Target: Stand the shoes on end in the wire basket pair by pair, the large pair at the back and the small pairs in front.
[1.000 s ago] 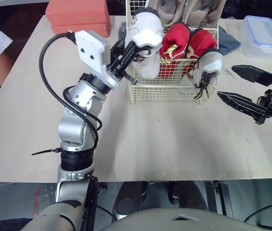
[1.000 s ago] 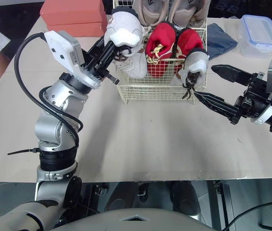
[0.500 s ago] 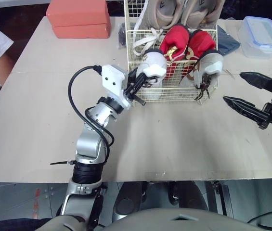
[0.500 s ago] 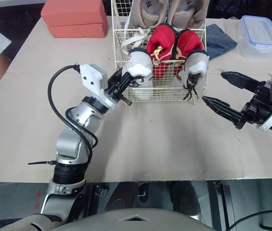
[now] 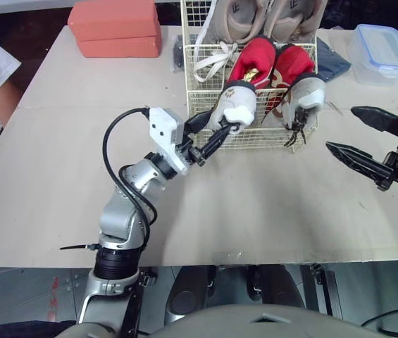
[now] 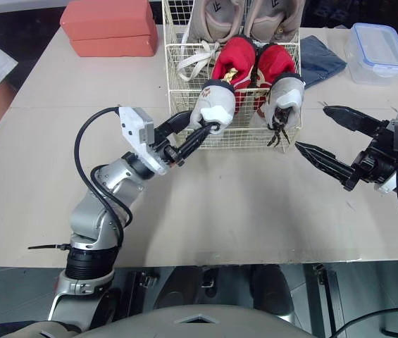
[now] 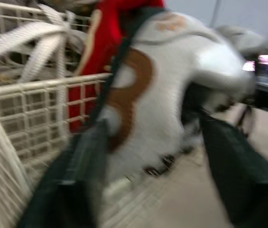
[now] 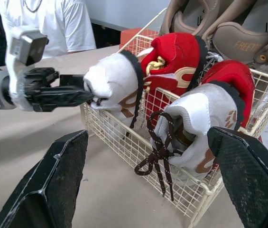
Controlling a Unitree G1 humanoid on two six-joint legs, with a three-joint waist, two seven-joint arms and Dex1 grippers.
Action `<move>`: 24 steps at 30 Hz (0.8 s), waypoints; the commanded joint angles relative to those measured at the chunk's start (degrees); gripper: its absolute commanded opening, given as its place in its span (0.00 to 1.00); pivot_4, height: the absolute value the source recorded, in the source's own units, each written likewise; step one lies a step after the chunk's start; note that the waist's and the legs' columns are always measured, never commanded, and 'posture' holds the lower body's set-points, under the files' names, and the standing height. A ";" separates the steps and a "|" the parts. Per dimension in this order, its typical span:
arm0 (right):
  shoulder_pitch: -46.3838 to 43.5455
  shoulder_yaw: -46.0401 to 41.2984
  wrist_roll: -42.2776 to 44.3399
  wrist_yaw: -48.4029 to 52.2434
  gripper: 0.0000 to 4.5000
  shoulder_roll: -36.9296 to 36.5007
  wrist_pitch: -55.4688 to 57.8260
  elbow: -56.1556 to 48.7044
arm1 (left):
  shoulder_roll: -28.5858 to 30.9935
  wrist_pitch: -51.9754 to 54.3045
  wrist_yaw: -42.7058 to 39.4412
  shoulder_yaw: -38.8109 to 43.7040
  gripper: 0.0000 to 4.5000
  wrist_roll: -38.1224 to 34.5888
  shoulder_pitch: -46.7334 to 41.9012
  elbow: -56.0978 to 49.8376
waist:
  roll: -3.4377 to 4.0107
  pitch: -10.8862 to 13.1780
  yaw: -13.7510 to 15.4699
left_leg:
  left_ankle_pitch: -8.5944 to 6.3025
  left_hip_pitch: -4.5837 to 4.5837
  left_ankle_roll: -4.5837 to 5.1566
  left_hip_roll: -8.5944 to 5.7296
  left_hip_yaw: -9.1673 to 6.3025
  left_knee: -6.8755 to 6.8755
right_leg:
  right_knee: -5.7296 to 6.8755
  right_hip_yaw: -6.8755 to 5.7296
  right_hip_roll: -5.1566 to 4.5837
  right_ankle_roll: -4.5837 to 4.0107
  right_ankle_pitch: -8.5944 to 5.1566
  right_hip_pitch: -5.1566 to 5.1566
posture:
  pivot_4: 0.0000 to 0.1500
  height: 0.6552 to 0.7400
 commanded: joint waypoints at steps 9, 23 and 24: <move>5.74 -2.25 -4.47 5.13 0.88 1.81 -4.16 2.68 | 9.58 7.55 -6.41 9.38 0.76 -13.92 3.76 -9.40 | 0.00 0.00 0.02 | 0.00 -0.01 -0.01 0.01 -0.01 -0.01 | -0.02 -0.01 0.00 0.00 0.00 0.00 | 1.00 1.00; 24.08 8.12 -30.01 15.66 0.88 11.36 -28.92 19.01 | 15.43 4.10 -7.41 6.86 0.76 -2.49 28.13 -9.48 | 0.19 0.02 0.02 | -0.04 0.57 -0.01 0.00 -0.01 -0.25 | -0.22 0.04 -0.07 -0.23 -0.15 0.51 | 1.00 1.00; 23.68 8.64 -30.52 15.92 0.88 11.44 -29.67 20.17 | 15.24 3.79 -7.48 6.84 0.76 -2.27 28.57 -9.27 | 0.21 0.02 -0.03 | -0.05 0.60 -0.01 0.00 0.00 -0.26 | -0.21 0.05 -0.09 -0.25 -0.16 0.51 | 1.00 1.00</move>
